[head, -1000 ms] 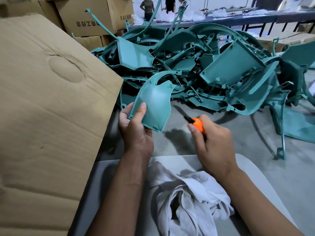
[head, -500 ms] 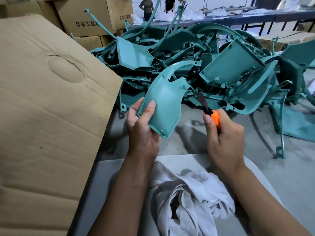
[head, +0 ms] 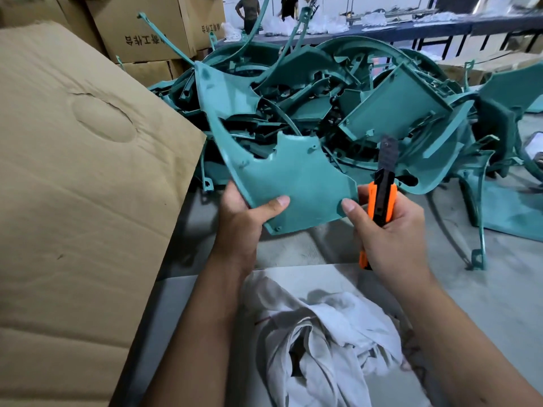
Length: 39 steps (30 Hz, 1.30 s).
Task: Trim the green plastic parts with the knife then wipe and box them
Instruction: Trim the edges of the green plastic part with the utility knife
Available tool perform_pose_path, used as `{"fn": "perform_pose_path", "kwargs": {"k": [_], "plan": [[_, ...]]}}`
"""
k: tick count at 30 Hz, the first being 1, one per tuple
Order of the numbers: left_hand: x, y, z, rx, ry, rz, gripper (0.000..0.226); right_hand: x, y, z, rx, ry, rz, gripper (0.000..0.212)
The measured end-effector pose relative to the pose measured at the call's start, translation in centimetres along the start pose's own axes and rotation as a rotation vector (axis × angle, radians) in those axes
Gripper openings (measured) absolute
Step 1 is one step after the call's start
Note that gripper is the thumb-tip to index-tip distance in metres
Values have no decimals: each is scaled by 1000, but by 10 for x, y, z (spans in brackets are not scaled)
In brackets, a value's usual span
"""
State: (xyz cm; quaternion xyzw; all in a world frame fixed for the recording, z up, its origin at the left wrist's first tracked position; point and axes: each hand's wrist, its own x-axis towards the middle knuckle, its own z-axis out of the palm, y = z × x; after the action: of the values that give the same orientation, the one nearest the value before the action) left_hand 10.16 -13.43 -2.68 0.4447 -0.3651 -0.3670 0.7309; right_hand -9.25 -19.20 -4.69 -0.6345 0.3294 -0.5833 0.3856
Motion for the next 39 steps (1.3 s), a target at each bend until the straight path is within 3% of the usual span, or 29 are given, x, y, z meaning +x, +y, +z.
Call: {"fn": "perform_pose_path", "kwargs": {"k": [6,11,15,20,24,34,39], "plan": [[-2,2,4,-8,72,32,24,-5,2,6,-206,46,-124,15],[1,3,10,-292,163,-75,22,-8,4,3,-386,-71,-260,33],[3,9,11,-434,203,-132,24,-10,4,4,-470,-116,-275,28],[1,14,15,-534,168,-162,31,-15,2,9,-537,-378,-405,34],[-5,18,18,-502,108,-193,25,-17,2,13,-567,-440,-393,33],[-5,22,25,-605,109,-166,28,-21,-4,15,-626,-361,-458,33],[-6,22,25,-648,99,-162,25,-20,-7,15,-608,-147,-409,34]]}}
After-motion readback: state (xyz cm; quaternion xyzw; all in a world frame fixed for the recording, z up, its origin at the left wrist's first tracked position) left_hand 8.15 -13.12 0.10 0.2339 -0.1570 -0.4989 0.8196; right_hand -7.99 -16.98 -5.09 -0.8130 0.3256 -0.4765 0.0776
